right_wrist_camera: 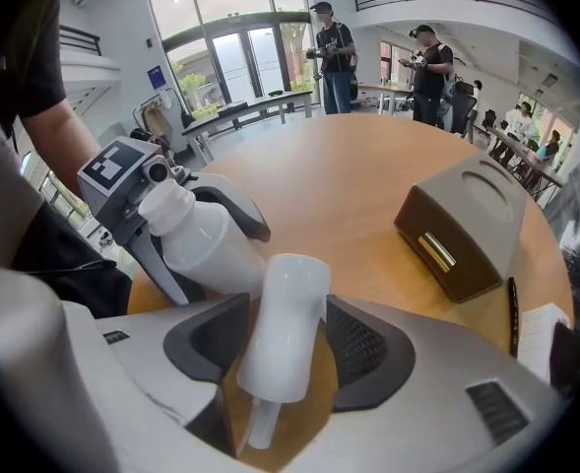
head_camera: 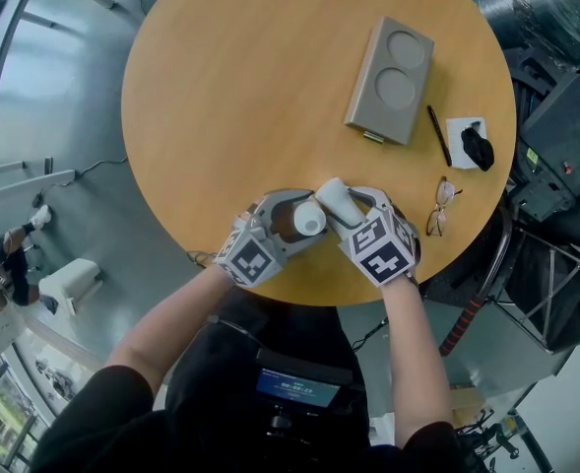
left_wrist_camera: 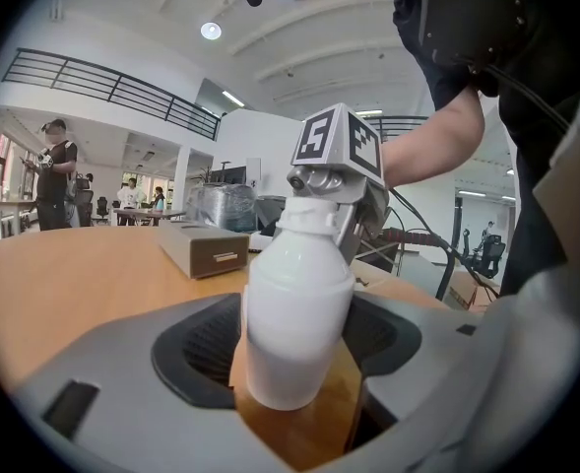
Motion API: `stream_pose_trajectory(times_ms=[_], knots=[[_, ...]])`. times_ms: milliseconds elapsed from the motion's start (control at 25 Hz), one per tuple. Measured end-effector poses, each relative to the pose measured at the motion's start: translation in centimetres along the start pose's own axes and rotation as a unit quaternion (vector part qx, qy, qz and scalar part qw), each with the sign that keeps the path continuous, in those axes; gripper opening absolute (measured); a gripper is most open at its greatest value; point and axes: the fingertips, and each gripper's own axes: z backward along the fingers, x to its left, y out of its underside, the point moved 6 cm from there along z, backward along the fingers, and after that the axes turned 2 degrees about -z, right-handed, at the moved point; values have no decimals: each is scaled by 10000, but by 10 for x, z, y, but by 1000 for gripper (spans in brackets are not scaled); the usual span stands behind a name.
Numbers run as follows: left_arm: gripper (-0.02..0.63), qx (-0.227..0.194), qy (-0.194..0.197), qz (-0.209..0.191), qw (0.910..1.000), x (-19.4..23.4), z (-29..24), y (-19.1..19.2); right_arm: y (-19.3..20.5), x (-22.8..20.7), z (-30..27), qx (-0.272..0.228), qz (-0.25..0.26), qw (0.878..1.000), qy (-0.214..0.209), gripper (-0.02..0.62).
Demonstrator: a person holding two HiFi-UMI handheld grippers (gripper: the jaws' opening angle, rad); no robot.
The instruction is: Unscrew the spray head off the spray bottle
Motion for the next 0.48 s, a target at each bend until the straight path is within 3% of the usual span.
stream_pose_trajectory(times_ms=[200, 480], knots=[[348, 10, 53, 85, 9999, -2, 9, -10, -1, -2, 16, -231, -285, 9992, -167, 258], [348, -100, 88, -58, 9999, -7, 28, -45, -15, 8, 60, -610, -226, 9977, -186, 258]])
